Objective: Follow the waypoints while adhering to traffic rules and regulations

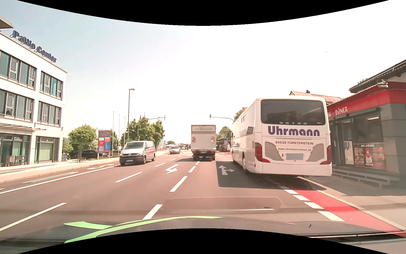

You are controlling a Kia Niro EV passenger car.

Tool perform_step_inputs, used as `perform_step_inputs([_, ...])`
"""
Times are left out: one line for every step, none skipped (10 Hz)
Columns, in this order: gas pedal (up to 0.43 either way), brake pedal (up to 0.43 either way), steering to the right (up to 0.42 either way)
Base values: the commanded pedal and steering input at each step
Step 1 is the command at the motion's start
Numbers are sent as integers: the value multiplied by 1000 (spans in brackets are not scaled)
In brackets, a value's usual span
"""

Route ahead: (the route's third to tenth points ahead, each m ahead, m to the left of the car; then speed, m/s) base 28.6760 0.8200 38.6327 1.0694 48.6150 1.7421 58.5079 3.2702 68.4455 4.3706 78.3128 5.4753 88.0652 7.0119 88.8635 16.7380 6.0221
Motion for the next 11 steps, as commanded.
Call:
perform_step_inputs([157,0,-5])
perform_step_inputs([130,0,-2])
perform_step_inputs([130,0,1])
perform_step_inputs([130,0,4])
perform_step_inputs([130,0,9])
perform_step_inputs([130,0,12])
perform_step_inputs([130,0,14])
perform_step_inputs([130,0,15])
perform_step_inputs([130,0,16])
perform_step_inputs([130,0,17])
perform_step_inputs([130,0,19])
